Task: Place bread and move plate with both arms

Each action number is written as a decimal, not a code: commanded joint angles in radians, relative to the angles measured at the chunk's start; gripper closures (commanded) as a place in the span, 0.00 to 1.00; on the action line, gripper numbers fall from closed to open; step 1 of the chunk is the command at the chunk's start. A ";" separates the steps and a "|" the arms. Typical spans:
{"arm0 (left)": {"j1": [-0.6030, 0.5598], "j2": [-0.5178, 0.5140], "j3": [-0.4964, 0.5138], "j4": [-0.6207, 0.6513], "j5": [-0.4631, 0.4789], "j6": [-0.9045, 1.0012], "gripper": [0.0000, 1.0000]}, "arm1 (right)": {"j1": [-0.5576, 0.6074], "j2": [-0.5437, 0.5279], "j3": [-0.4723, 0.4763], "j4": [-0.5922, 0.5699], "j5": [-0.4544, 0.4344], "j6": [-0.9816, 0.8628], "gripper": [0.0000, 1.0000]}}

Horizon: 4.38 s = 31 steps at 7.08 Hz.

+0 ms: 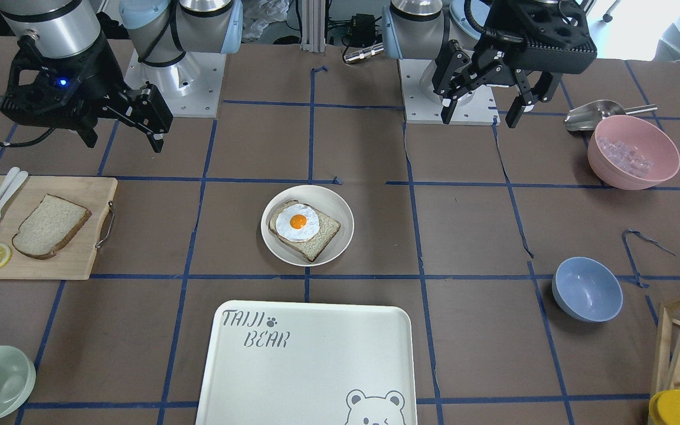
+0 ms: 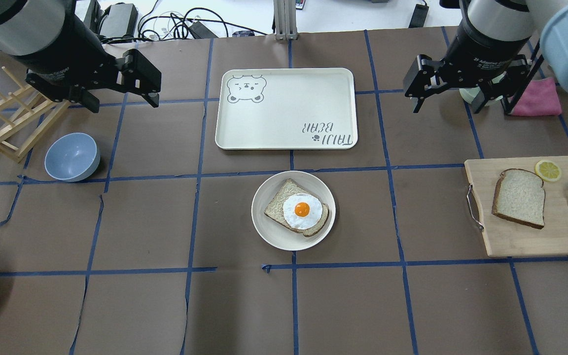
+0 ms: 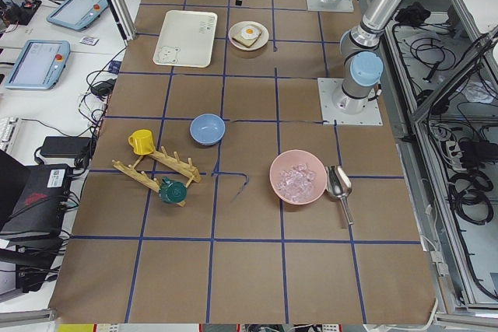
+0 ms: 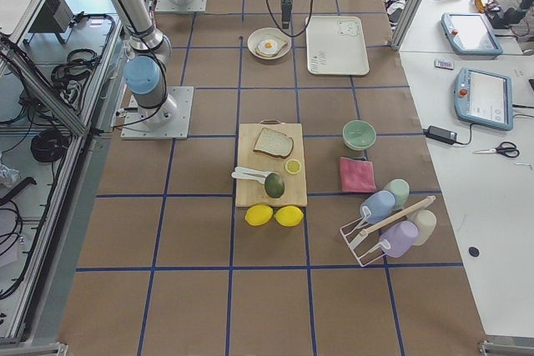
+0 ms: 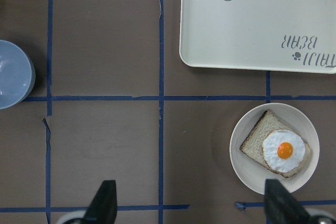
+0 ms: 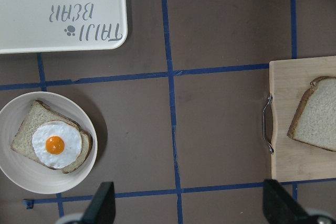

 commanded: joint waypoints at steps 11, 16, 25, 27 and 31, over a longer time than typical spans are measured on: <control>0.002 -0.001 0.000 0.002 -0.002 0.000 0.00 | -0.002 -0.003 0.003 0.001 0.004 0.001 0.00; 0.000 0.000 0.000 0.002 -0.002 0.000 0.00 | -0.002 -0.006 -0.002 0.002 0.014 0.000 0.00; 0.000 0.000 0.000 0.002 -0.002 0.000 0.00 | -0.002 0.005 0.011 0.008 0.001 0.001 0.00; 0.002 0.000 0.000 0.002 -0.002 0.000 0.00 | -0.018 0.017 0.017 -0.003 -0.006 0.001 0.00; 0.002 0.000 0.001 0.002 -0.002 0.000 0.00 | -0.026 0.089 0.064 -0.016 -0.104 -0.012 0.00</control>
